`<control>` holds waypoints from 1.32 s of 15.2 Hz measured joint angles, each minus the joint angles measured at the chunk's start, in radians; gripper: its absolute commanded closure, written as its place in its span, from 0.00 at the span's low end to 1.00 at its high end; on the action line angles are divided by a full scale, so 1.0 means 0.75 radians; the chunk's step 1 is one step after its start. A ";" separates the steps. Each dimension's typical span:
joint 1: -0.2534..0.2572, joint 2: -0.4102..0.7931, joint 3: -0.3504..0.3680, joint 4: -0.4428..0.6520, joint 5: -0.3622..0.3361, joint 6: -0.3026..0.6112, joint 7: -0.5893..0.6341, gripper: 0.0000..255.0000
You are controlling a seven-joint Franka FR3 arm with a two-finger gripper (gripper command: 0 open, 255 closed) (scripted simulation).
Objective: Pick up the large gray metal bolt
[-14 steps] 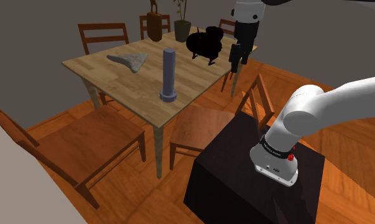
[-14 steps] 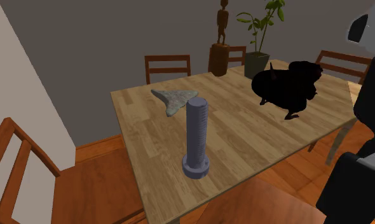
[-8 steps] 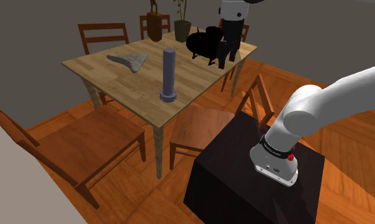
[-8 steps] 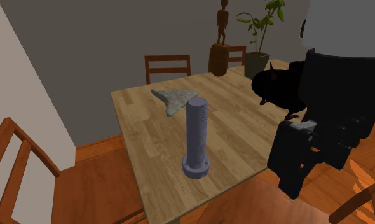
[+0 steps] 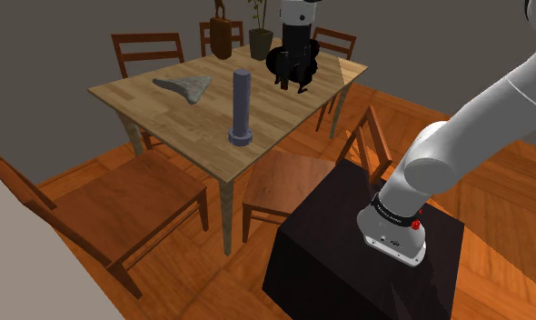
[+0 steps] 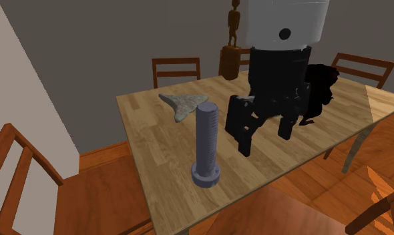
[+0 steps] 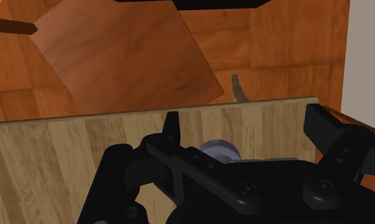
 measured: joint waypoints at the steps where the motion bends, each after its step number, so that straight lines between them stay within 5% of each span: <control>1: 0.001 0.060 0.002 0.056 0.002 0.008 0.002 0.00; 8: -0.006 0.406 -0.006 0.397 0.007 0.029 -0.027 0.00; 17: 0.000 0.902 -0.002 1.014 0.013 -0.072 -0.038 0.00; 20: -0.001 0.923 -0.003 1.000 0.014 -0.035 -0.042 0.00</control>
